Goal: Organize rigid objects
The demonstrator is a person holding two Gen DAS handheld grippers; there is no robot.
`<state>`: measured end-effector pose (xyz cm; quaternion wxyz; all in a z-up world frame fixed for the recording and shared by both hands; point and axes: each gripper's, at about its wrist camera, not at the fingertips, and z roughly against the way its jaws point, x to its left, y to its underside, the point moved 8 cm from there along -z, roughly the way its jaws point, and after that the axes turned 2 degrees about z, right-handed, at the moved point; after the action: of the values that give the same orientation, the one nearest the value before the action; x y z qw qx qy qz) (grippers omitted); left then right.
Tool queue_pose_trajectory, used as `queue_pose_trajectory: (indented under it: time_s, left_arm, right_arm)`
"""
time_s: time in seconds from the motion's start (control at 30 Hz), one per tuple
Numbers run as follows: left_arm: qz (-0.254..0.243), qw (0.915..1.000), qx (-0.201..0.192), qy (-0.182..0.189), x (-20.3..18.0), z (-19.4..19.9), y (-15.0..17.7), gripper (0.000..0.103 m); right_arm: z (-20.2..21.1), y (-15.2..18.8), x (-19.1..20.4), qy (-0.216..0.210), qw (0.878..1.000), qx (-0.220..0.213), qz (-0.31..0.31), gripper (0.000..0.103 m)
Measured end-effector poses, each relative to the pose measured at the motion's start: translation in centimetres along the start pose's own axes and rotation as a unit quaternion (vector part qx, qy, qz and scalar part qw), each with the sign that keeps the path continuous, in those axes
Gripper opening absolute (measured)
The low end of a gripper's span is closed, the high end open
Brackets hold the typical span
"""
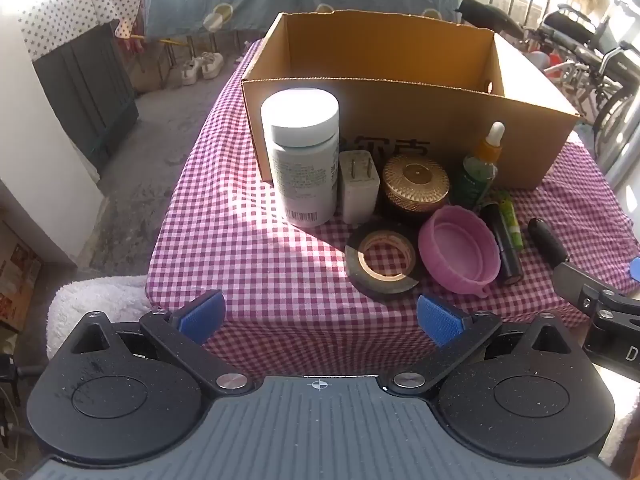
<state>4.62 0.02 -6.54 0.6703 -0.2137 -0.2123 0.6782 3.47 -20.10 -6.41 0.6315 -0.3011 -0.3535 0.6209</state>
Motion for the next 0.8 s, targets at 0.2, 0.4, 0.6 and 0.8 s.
queue_pose_trajectory:
  time_s: [0.2, 0.4, 0.6, 0.8]
  left_arm:
    - [0.002, 1.0000, -0.002, 0.002, 0.00, 0.38, 0.59, 0.103]
    - [0.002, 1.0000, 0.005, -0.001, 0.12, 0.43, 0.50, 0.103]
    - [0.004, 1.0000, 0.007, -0.003, 0.31, 0.39, 0.53, 0.103]
    - [0.004, 1.0000, 0.006, -0.005, 0.49, 0.37, 0.57, 0.103]
  right_arm:
    - [-0.33, 0.18, 0.03, -0.005, 1.000, 0.003, -0.003, 0.103]
    - [-0.14, 0.26, 0.36, -0.010, 1.000, 0.009, 0.005, 0.103]
    - [0.05, 0.40, 0.40, -0.012, 1.000, 0.010, 0.008, 0.103]
    - [0.02, 0.43, 0.47, -0.011, 1.000, 0.012, 0.011, 0.103]
